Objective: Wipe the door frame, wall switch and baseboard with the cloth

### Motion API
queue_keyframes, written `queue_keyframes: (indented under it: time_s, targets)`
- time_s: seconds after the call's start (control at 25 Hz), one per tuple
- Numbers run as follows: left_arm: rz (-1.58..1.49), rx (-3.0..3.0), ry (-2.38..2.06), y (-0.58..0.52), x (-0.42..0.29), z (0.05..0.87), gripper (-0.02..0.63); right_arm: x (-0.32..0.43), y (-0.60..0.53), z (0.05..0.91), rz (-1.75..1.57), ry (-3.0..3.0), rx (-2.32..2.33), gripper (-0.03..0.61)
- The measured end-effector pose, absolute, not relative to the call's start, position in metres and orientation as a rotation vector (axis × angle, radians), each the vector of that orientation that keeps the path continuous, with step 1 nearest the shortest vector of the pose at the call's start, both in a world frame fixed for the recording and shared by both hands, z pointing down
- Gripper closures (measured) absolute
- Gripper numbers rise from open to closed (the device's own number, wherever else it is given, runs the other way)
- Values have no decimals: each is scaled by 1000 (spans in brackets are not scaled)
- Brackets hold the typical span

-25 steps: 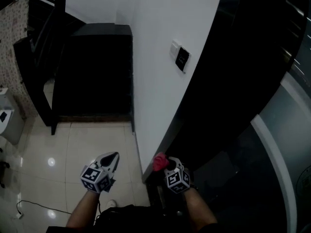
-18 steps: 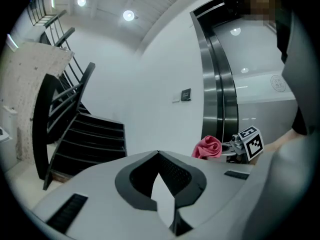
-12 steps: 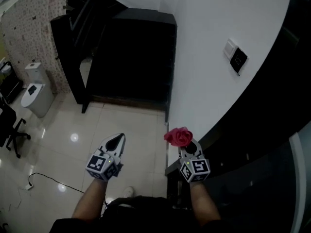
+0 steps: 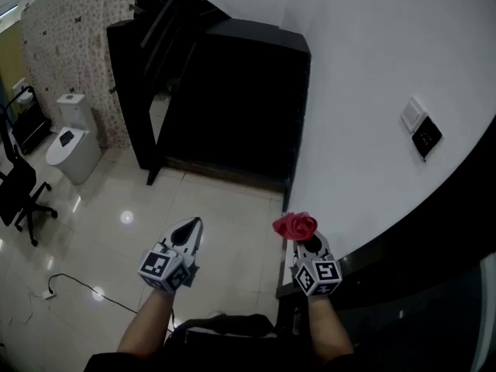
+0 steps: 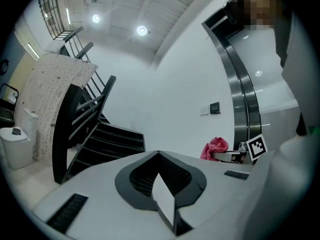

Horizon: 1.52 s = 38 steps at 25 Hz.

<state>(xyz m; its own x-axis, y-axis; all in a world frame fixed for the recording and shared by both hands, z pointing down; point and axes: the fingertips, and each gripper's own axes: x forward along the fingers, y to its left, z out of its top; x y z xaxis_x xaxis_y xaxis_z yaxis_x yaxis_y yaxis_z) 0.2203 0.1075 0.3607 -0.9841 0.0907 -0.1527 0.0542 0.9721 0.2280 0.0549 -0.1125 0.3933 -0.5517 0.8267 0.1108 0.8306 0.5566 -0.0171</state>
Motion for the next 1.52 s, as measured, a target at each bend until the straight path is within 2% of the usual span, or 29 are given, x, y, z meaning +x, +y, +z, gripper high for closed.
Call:
queue_keyframes:
  time_s: [0.32, 0.48, 0.72, 1.04, 1.24, 1.52]
  targets:
    - [439, 209, 2970, 157, 204, 383, 621, 16, -95, 423, 95, -2634, -1350, 522]
    - [441, 228, 3008, 197, 141, 393, 621, -59, -57, 439, 224, -2604, -1287, 522]
    - [385, 250, 3046, 279, 45, 383, 621, -170, 20, 459, 248, -2612, -1237, 522]
    - [287, 58, 3062, 357, -136, 338, 621, -321, 88, 434, 379, -2714, -1109, 522]
    - [342, -300, 3087, 342, -258, 354, 621, -359, 59, 462, 287, -2771, -912, 522]
    - [445, -1205, 2923, 244, -430, 387, 621, -346, -48, 493, 278, -2909, -147, 522]
